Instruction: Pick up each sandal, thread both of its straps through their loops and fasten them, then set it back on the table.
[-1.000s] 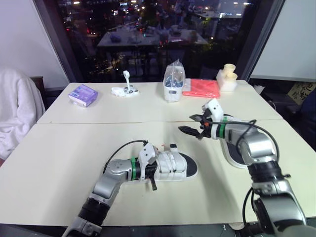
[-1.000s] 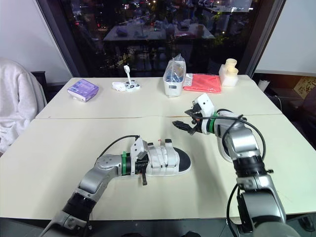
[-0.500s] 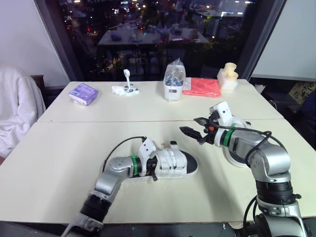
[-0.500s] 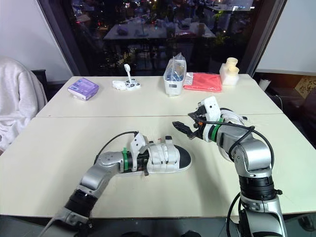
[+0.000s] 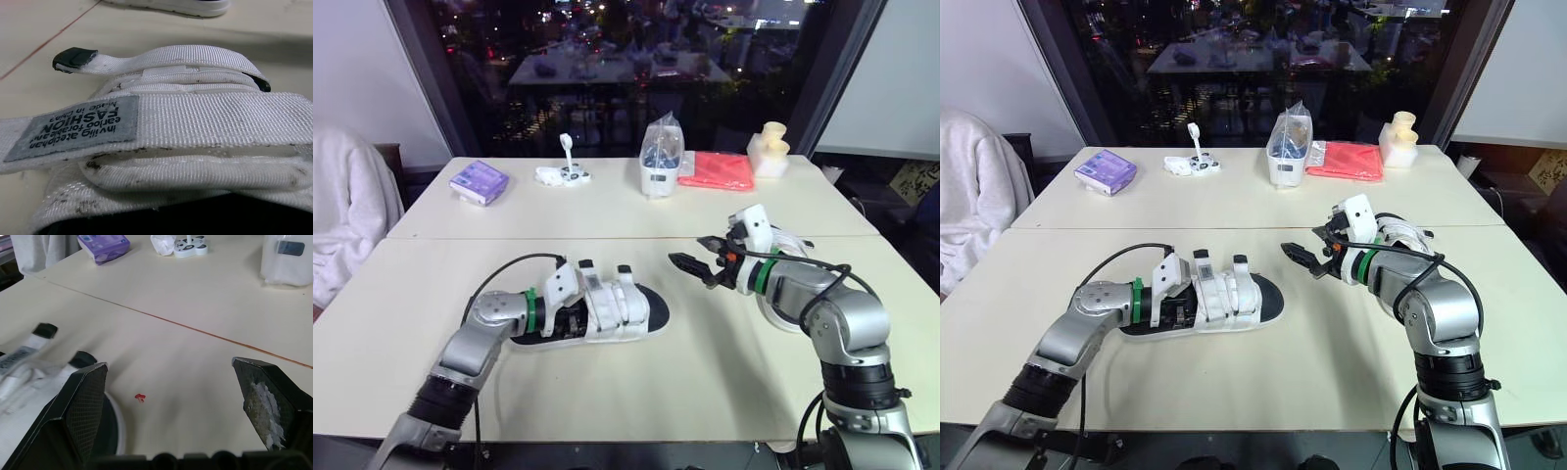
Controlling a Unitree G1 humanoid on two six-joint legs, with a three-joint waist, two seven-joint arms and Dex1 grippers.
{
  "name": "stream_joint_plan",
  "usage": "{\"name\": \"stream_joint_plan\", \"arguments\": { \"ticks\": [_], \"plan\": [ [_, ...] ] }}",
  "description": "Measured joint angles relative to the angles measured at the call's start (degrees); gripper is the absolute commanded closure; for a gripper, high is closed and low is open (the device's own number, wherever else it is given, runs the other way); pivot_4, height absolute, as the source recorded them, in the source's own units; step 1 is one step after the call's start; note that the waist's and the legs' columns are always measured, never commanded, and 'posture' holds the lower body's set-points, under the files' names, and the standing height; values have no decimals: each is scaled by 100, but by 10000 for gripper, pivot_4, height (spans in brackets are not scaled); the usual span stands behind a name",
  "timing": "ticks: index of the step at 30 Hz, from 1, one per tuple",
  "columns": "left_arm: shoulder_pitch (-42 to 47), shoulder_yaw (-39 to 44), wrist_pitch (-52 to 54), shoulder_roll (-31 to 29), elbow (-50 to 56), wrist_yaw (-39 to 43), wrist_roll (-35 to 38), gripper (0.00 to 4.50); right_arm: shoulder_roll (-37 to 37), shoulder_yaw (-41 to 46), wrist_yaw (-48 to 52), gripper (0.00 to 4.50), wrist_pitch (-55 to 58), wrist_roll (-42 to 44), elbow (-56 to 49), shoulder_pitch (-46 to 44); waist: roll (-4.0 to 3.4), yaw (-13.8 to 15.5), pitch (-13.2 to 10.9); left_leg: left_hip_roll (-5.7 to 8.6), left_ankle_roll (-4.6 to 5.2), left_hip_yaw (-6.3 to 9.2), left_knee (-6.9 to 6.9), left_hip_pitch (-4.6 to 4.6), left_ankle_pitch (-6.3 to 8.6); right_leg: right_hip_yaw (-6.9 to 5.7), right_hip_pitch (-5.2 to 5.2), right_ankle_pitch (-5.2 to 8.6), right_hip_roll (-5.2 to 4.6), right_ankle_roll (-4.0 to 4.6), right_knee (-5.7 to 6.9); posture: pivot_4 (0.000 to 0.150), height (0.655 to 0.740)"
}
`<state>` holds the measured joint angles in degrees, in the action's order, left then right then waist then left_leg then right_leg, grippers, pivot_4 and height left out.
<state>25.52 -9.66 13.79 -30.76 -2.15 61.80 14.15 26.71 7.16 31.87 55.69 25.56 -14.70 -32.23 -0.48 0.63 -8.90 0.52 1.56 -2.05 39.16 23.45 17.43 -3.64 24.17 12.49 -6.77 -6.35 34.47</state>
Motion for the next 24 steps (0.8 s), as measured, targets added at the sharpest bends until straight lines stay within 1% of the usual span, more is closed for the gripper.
{"name": "stream_joint_plan", "arguments": {
  "ticks": [1, 3, 5, 7, 9, 11, 12, 17, 18, 24],
  "plan": [
    [0, 0, -18, -14, -6, 25, 10, 12178, 0, 0, -3, 1021, -9, 6, 0, 0, 1, 0, -2, 0, 0, 0, 0, 0, 0, 0, 0, 0, 0, 0, 0, 1500, 7400],
    [19, 2, -23, 40, -84, 22, 35, 7444, 0, 0, -8, 1021, -36, 21, 0, 1, 1, 5, -3, 0, 0, 0, 0, 0, 0, 0, 0, 0, 1, 0, 1, 1500, 7400],
    [66, 36, 12, 281, -318, -126, 40, 3118, 0, -7, -16, 1021, -60, 45, 2, 1, 3, 11, -4, 0, 1, 0, 2, 0, -1, 0, -1, 0, 1, -1, 3, 1500, 7400],
    [80, 35, 40, 549, -513, -332, 33, 2621, 0, -17, -27, 1021, -92, 50, 2, 1, 8, 5, -7, 1, 1, -1, 3, 0, -1, 0, -2, -1, 1, -2, 4, 1500, 7400],
    [80, 27, 45, 678, -606, -399, 32, 2621, 0, -19, -50, 1021, -101, 54, 2, 1, 14, -1, -11, 0, 1, 0, 2, 0, -1, 0, 0, -1, 3, -3, 6, 1500, 7400],
    [80, 26, 29, 762, -670, -471, 20, 13016, 0, -18, -65, 1021, -101, 56, 3, 2, 14, -13, -11, -2, 0, -3, 2, 0, -1, 0, 4, -1, 4, -3, 10, 1500, 7400],
    [78, 21, 16, 794, -695, -493, 6, 16245, 0, -18, -70, 1021, -101, 58, 2, 2, 14, -13, -11, -2, -1, -3, 2, -1, -2, 0, 5, -1, 4, -3, 11, 1500, 7400],
    [49, 16, -9, 866, -720, -538, 13, 42283, 1, -19, -104, 1021, -100, 69, 2, 4, 14, -6, -11, -4, -3, -3, 3, -2, -3, 0, 5, -1, 4, -3, 14, 1500, 7400],
    [49, 17, 7, 882, -719, -566, 13, 44359, 1, -19, -110, 1021, -100, 69, 2, 4, 14, -3, -11, -4, -4, -3, 3, -2, -4, 0, 5, -1, 4, -3, 15, 1500, 7400],
    [-38, 17, 231, 884, -520, -601, 44, 44359, 1, -32, -115, 1021, -100, 113, 2, 4, 14, -4, -11, -4, -5, -3, 3, -2, -4, 1, 6, -1, 4, -3, 20, 1500, 7400]
  ]
}}
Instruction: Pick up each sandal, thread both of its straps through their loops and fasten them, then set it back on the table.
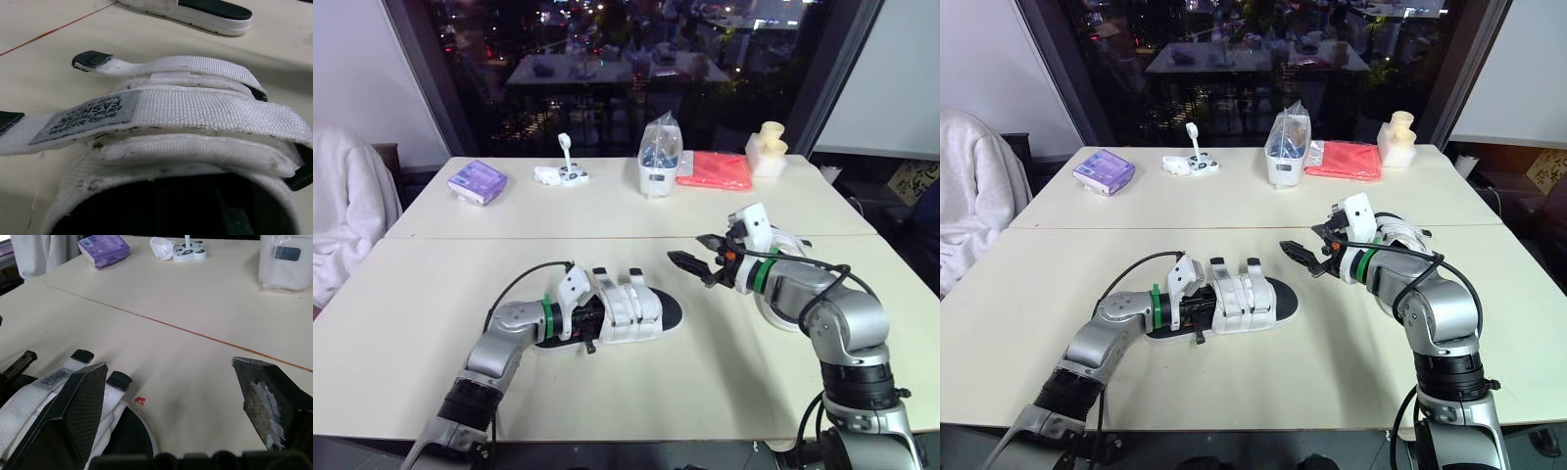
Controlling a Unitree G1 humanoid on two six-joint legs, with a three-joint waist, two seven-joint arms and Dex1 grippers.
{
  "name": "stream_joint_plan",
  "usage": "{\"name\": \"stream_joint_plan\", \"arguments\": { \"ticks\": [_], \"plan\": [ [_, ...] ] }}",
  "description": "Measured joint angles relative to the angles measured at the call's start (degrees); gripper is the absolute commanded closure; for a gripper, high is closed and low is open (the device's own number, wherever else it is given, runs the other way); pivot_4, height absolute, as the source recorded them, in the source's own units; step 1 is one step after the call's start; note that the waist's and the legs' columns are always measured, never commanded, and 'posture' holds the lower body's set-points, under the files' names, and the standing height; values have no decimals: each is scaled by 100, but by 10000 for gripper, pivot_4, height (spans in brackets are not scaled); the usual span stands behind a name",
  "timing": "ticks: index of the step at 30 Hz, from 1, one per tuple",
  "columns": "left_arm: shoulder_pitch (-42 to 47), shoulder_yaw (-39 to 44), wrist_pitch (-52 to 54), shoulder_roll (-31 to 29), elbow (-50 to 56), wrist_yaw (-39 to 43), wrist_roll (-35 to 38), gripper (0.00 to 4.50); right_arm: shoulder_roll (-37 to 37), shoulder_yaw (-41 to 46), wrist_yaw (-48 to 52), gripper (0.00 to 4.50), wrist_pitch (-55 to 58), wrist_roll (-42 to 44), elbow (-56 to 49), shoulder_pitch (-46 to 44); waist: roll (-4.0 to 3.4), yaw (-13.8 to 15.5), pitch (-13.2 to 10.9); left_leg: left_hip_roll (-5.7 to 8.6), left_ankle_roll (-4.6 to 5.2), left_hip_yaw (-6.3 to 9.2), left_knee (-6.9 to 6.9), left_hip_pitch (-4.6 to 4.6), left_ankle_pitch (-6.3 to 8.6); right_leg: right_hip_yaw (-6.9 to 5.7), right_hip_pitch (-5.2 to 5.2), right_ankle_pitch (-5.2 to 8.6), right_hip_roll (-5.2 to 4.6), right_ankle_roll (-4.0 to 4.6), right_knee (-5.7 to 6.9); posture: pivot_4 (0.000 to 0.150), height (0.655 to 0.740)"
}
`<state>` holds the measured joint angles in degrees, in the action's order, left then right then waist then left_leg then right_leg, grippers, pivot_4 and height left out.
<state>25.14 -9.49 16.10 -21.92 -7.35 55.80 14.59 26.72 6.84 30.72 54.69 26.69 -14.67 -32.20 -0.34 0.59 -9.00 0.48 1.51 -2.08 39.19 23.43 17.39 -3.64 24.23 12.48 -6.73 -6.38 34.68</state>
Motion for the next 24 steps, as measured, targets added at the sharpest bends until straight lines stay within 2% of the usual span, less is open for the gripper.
{"name": "stream_joint_plan", "arguments": {
  "ticks": [6, 10, 13, 15, 17, 22, 23, 24],
  "plan": [
    [-198, 78, 13, -448, 426, 236, 103, 44359, 22, -13, 2, 1021, 1, 60, 0, 10, 0, -15, 0, -1, -3, 0, 0, -1, -2, 1, 10, 1, 0, 1, 17, 1500, 7400],
    [-415, 223, -555, -1105, 763, 510, 12, 44359, 89, -13, 4, 1021, 0, 68, -1, 35, -1, -19, 0, -5, -9, -1, 0, -4, -5, 1, 15, 2, 0, 3, 27, 1500, 7400],
    [-509, 232, -1034, -1264, 790, 590, -144, 44359, 99, -26, 6, 1021, -7, 69, -1, 40, -1, 2, 0, -4, -13, -1, 1, -4, -7, 2, 15, 2, -1, 4, 29, 1500, 7400],
    [-501, 228, -1592, -1271, 653, 523, -323, 38943, 99, -71, 9, 1021, -21, 68, -1, 40, -1, 15, 0, -4, -13, -1, 3, -4, -8, 2, 14, 2, -2, 4, 29, 1500, 7400],
    [-344, 226, -2332, -1237, 317, 370, -606, 31181, 95, -114, 26, 1021, -45, 69, 1, 40, -1, 15, 0, -3, -15, 0, 4, -4, -9, 1, 14, 2, -1, 4, 30, 1500, 7400],
    [44, 176, -4052, -1069, -677, 67, -1154, 4222, 96, -162, 54, 1021, -104, 65, 30, 37, -1, 4, 0, -1, -15, -3, 4, -5, -9, 1, 14, 1, -1, 3, 35, 1500, 7400],
    [54, 150, -4291, -1032, -843, 29, -1210, 588, 96, -163, 53, 1021, -122, 64, 31, 37, -1, -3, 0, -2, -15, -5, 4, -5, -9, 1, 14, 1, -1, 3, 35, 1500, 7400],
    [73, 109, -4504, -1002, -994, 9, -1285, 588, 97, -163, 53, 1021, -132, 64, 32, 37, -1, -4, 0, -1, -15, -6, 4, -5, -9, 1, 15, 1, -1, 3, 35, 1500, 7400]
  ]
}}
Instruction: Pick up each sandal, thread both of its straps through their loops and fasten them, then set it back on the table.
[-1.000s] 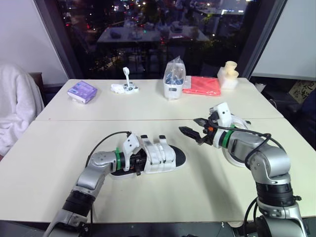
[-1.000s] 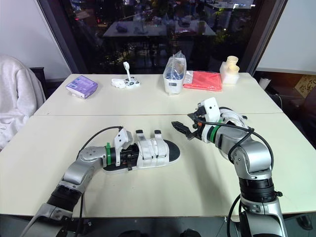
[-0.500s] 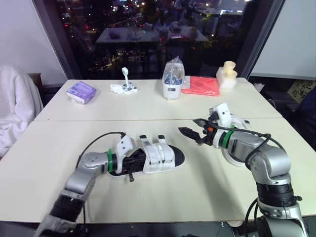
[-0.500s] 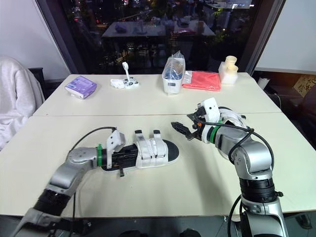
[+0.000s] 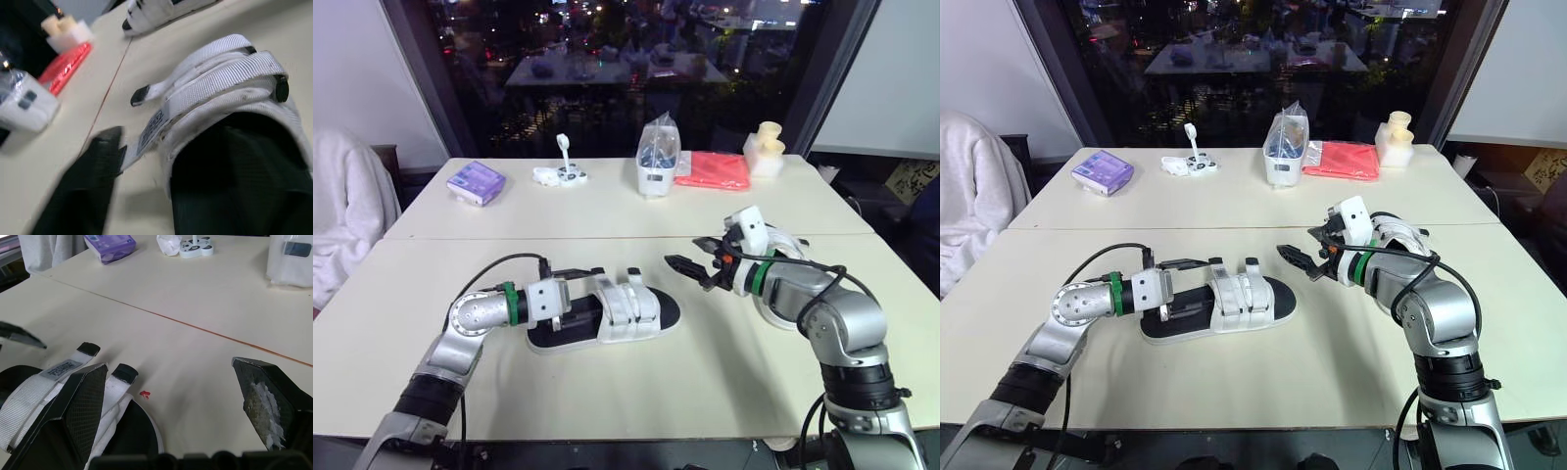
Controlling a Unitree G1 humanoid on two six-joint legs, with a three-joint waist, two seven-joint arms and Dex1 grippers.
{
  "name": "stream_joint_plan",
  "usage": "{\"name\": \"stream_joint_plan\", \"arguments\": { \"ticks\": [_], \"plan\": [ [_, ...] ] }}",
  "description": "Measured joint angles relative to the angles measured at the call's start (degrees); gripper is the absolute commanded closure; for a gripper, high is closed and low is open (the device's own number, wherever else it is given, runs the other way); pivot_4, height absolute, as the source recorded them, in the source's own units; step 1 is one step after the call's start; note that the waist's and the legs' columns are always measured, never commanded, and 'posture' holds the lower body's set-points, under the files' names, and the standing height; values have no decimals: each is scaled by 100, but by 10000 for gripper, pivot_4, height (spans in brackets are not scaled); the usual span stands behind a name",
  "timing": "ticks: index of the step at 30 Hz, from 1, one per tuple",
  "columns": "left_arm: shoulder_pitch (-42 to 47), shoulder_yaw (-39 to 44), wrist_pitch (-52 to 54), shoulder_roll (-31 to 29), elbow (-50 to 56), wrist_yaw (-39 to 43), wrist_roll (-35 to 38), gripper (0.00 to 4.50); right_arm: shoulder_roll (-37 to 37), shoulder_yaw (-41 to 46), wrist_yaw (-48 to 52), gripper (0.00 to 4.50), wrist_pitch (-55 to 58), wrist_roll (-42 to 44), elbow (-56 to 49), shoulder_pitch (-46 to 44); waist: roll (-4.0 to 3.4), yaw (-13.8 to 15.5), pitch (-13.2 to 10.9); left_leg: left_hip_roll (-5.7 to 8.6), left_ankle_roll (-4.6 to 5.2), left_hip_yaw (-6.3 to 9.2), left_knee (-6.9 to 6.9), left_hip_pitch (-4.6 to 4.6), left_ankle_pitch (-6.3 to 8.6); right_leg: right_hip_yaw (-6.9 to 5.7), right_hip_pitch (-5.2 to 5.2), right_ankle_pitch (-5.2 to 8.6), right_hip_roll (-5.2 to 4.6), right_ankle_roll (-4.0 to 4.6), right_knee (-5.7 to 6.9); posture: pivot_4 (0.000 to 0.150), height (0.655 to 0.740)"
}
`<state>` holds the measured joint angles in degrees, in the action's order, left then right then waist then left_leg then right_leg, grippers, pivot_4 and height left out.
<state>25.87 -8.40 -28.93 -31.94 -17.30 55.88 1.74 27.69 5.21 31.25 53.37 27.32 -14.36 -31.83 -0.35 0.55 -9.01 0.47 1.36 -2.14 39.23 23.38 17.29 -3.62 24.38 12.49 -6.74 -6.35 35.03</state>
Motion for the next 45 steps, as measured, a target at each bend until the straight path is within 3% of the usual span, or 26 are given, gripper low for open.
{"name": "stream_joint_plan", "arguments": {
  "ticks": [8, 15, 18, 25, 28, 39, 45],
  "plan": [
    [738, -482, -1582, 526, -1359, -365, -696, 588, 11, -3, -43, 1021, -2, 4, -1, 4, 1, 22, 0, 2, 1, -2, 5, 0, -1, 0, -2, 0, -1, -1, 2, 1500, 7400],
    [1615, -994, -2775, 825, -2404, -1755, -2308, 588, 28, 2, -83, 1021, 5, 8, -5, 9, 2, 15, 0, 11, 1, -6, 5, -1, -1, -1, -2, -1, 0, -2, 3, 1500, 7400],
    [1806, -1171, -3041, 869, -2731, -2362, -2810, 9601, 27, 2, -130, 1021, 7, 11, -7, 10, 2, 18, 0, 7, 1, -7, 5, -1, -1, -1, -2, -1, 0, -2, 4, 1500, 7400],
    [2019, -1323, -3243, 811, -2954, -3095, -3241, 44048, 27, 5, -188, 1021, 9, 56, -17, 33, 3, 28, 0, 2, 1, -6, 5, -3, -1, -1, -5, -1, -3, -2, 4, 1500, 7400],
    [2038, -1313, -2864, 860, -2991, -3358, -3309, 44048, 28, 5, -202, 1021, 9, 60, -22, 60, 3, 25, 0, 2, 1, -5, 5, -6, -2, -1, -6, -1, -3, -2, 9, 1500, 7400],
    [3283, -1172, 1098, 1501, -4384, -5821, -3864, 44048, 1, -31, -222, 1021, -5, 96, -12, 60, 31, 5, -17, 8, 10, 4, 4, -5, -34, -2, -3, -6, 4, -7, 21, 1500, 7400],
    [3689, -1059, 2372, 1929, -5032, -6494, -3745, 44048, -80, -107, -254, 1021, -6, 102, -12, 40, 40, 21, -22, 24, 12, 5, 1, 8, -33, -1, -2, -14, -5, -21, 15, 1500, 7400]
  ]
}}
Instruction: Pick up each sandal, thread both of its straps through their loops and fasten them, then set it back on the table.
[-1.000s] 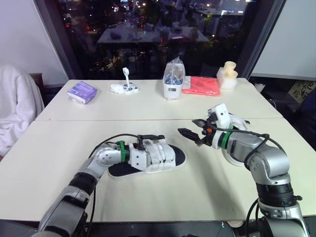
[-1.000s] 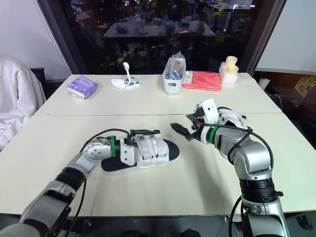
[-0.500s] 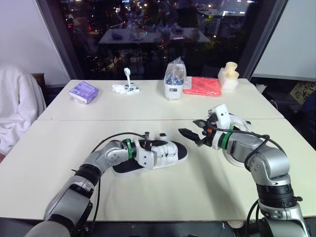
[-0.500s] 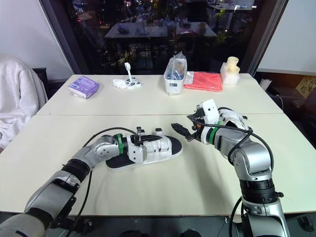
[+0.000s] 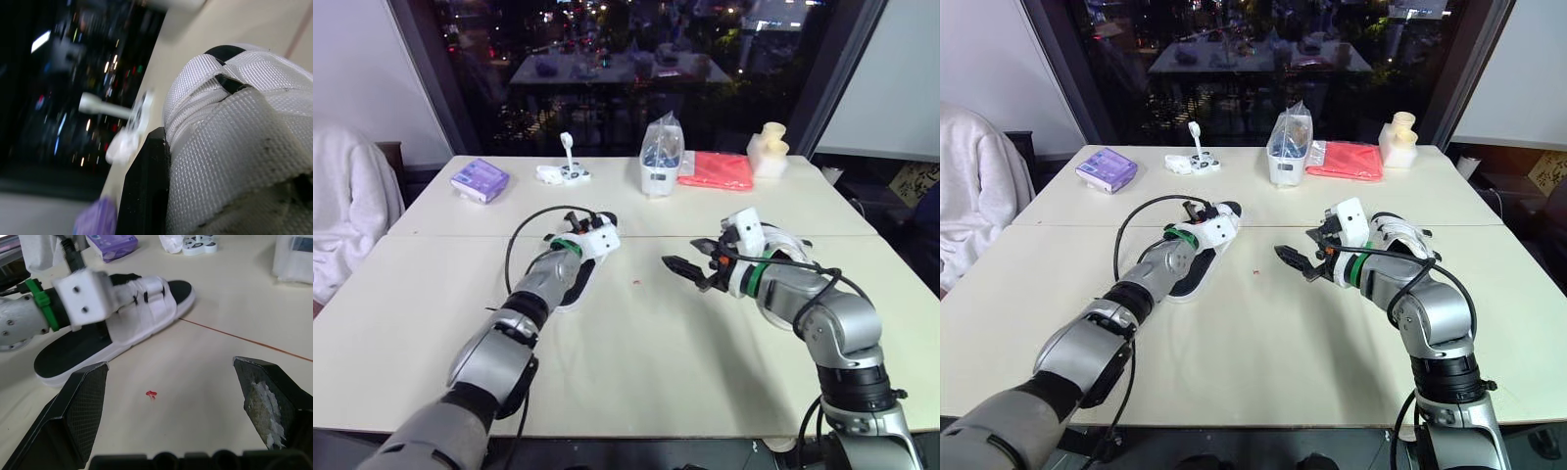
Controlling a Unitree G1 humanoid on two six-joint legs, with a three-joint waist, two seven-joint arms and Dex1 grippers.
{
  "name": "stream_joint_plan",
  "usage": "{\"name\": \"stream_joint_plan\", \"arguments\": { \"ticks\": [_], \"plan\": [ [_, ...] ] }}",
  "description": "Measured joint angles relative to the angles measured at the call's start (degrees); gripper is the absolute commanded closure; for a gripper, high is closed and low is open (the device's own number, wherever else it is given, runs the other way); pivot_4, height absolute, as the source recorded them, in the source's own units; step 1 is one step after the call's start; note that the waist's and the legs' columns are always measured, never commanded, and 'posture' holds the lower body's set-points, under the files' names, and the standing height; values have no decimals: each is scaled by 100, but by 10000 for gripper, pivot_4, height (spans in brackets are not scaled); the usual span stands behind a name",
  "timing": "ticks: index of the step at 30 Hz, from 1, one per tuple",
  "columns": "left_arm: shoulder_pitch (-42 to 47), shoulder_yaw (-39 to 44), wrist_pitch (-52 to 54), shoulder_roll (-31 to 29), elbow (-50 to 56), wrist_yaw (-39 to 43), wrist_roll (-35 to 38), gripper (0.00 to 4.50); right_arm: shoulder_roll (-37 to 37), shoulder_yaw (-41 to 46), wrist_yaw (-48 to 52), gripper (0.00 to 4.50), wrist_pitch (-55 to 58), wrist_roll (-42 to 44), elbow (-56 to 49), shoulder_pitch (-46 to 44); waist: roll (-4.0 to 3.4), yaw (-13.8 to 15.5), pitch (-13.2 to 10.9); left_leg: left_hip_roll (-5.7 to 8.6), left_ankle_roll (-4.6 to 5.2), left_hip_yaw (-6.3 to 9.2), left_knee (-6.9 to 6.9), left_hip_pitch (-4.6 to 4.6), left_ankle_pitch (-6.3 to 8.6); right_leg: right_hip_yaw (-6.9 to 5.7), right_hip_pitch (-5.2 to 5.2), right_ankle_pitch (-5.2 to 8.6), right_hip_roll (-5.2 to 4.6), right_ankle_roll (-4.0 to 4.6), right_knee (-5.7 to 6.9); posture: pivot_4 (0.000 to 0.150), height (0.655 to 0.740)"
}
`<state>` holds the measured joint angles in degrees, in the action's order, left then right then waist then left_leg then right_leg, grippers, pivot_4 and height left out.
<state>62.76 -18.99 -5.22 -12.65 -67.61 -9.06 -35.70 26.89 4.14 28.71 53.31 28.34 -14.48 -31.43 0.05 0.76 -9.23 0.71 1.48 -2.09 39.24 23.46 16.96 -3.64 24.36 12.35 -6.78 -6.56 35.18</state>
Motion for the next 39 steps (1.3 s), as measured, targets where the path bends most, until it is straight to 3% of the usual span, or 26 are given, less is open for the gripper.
{"name": "stream_joint_plan", "arguments": {
  "ticks": [8, 11, 17, 18, 25, 30, 35, 39],
  "plan": [
    [142, 58, 470, 56, -276, -440, 207, 44048, -19, -64, -14, 1021, 0, 3, 0, -1, 15, -9, -9, -3, -1, 1, 0, -6, -1, 0, 0, 0, 0, 0, -5, 1500, 7400],
    [155, 81, 429, 68, -323, -396, 343, 33272, -22, -66, -10, 1021, 0, 3, 5, -14, 15, -8, -9, -3, -2, 1, 0, -6, -1, 0, 0, -1, 0, 0, -5, 1500, 7400],
    [100, 93, 365, 136, -385, -259, 520, 2827, -25, -75, -6, 1021, -1, 2, 11, -40, 30, -5, -18, -2, -2, -1, 0, -3, -1, 0, 1, -1, 0, 1, -6, 1500, 7400],
    [109, 93, 354, 90, -328, -222, 522, 290, -25, -76, -5, 1021, -6, 1, 12, -41, 30, 0, -18, -1, -2, 0, 0, -4, -1, 0, 1, -1, -2, 1, -6, 1500, 7400],
    [-184, 91, 228, -152, 428, 680, 661, 290, -27, -77, -7, 1021, -14, 1, 13, -40, 29, 2, -17, -10, -3, 0, 0, -4, -1, 0, 0, -1, -2, 1, -6, 1500, 7400],
    [-1584, 475, 709, -643, 3006, 2013, 1281, 290, 21, -37, -8, 1021, -23, 0, 18, 38, 24, -17, -14, -20, -8, -3, -2, -5, -3, 3, 1, -2, -4, 2, -3, 1500, 7400],
    [-2827, 887, 2040, -845, 5535, 3225, 1990, 290, 32, -49, 51, 1021, -36, 7, 21, 57, 23, 7, -14, -15, -8, 1, 2, -4, -3, 5, -2, -1, -7, 3, -7, 1500, 7400],
    [-3247, 935, 2940, -900, 6619, 3880, 2475, 290, 124, -48, 126, 1021, -38, 6, 26, 60, 24, -16, -15, -18, -7, 2, 2, -6, -3, 7, 0, -3, -4, 7, -4, 1500, 7400]
  ]
}}
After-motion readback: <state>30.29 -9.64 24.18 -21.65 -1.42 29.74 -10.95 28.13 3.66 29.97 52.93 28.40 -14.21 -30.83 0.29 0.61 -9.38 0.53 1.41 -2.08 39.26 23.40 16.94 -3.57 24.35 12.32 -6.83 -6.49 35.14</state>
